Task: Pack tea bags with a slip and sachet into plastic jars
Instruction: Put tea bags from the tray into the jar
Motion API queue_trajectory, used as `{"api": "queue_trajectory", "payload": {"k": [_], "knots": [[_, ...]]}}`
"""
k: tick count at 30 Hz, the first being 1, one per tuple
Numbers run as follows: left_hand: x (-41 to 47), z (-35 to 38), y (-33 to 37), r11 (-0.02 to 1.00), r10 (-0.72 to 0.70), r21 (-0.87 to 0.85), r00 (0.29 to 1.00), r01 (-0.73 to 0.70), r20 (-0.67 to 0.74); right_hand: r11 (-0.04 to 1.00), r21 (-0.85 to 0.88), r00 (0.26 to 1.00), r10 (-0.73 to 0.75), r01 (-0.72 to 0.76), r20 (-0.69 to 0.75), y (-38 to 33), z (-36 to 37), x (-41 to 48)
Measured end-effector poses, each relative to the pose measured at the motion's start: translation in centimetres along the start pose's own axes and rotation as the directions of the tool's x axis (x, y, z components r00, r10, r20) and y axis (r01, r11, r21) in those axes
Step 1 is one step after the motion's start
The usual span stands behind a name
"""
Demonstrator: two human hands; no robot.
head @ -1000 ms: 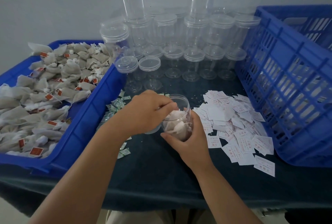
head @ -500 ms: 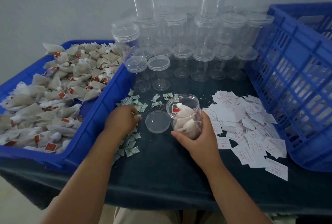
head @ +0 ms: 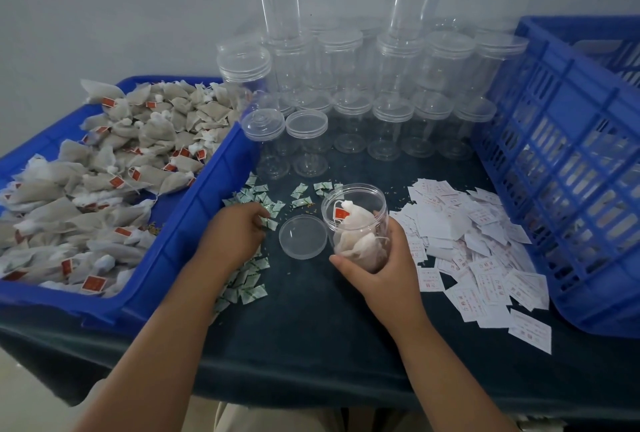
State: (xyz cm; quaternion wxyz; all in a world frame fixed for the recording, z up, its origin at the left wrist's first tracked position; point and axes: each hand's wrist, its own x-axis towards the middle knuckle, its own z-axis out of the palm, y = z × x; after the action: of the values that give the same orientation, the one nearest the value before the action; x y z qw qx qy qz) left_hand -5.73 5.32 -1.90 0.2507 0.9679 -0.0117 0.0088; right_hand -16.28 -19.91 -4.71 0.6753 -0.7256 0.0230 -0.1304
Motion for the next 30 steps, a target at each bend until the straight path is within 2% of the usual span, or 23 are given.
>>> {"api": "queue_trajectory", "payload": {"k": [4,7,10,11,12,14,16,17,19,21,23,25,26,28,30], "knots": [[-1.2,-1.9,2.7,0.964,-0.032,-0.264,0.977,-0.025,-0.212,1.000,0.027,1.000,-0.013,0.012,0.013,-0.2,0.0,-0.1],[-2.5,-4.5,7.0,0.808,-0.050,-0.570,0.947,-0.148,-0.317,0.999,0.022,0.999,-0.034,0.034,0.004,-0.4,0.0,-0.2],[-3.5,-5.9,11.2,0.632,0.117,-0.716,0.949,-0.298,-0.292,0.997,0.050,0.998,-0.061,0.061,-0.003,-0.8,0.2,-0.3],[-3.8,-5.8,12.3,0.616,0.198,-0.723,0.950,-0.313,-0.242,0.995,0.070,0.997,-0.072,0.073,-0.004,-1.0,0.2,-0.3],[-4.1,-5.3,13.1,0.648,0.273,-0.687,0.942,-0.329,-0.195,0.992,0.089,0.996,-0.084,0.084,-0.005,-1.0,0.3,-0.4],[-4.1,-4.0,13.9,0.810,0.360,-0.450,0.925,-0.375,-0.122,0.988,0.109,0.994,-0.109,0.111,-0.019,-0.9,0.2,-0.4],[-3.7,-3.3,14.1,0.925,0.322,-0.204,0.947,-0.320,-0.024,0.987,0.099,0.991,-0.121,0.126,-0.049,-0.6,0.0,-0.3],[-3.4,-3.4,14.1,0.953,0.254,-0.177,0.966,-0.244,0.040,0.987,0.093,0.991,-0.123,0.128,-0.059,-0.5,-0.1,-0.3],[-2.7,-3.7,14.0,0.968,0.170,-0.213,0.969,-0.130,0.182,0.986,0.105,0.991,-0.125,0.130,-0.053,-0.5,-0.2,-0.2],[-2.4,-3.8,13.9,0.923,0.170,-0.382,0.946,-0.054,0.276,0.981,0.146,0.992,-0.126,0.129,-0.032,-0.7,-0.1,-0.2],[-2.3,-3.5,14.2,0.777,0.157,-0.629,0.956,0.035,0.247,0.977,0.169,0.991,-0.118,0.126,-0.056,-0.8,-0.1,-0.3],[-1.8,-2.5,14.0,0.657,0.045,-0.751,0.991,0.066,0.126,0.982,0.134,0.982,-0.115,0.135,-0.147,-0.7,-0.3,-0.5],[-1.6,-1.8,13.9,0.677,0.003,-0.735,0.999,0.036,0.051,0.985,0.107,0.970,-0.112,0.137,-0.214,-0.6,-0.5,-0.5],[-1.0,0.1,13.6,0.825,0.057,-0.564,0.998,-0.044,0.006,0.987,0.078,0.924,-0.103,0.141,-0.367,-0.5,-0.9,-0.4],[-0.8,2.4,13.9,0.937,0.220,-0.309,0.963,-0.164,0.156,0.989,0.044,0.856,-0.097,0.139,-0.508,-0.5,-1.4,-0.1]]}}
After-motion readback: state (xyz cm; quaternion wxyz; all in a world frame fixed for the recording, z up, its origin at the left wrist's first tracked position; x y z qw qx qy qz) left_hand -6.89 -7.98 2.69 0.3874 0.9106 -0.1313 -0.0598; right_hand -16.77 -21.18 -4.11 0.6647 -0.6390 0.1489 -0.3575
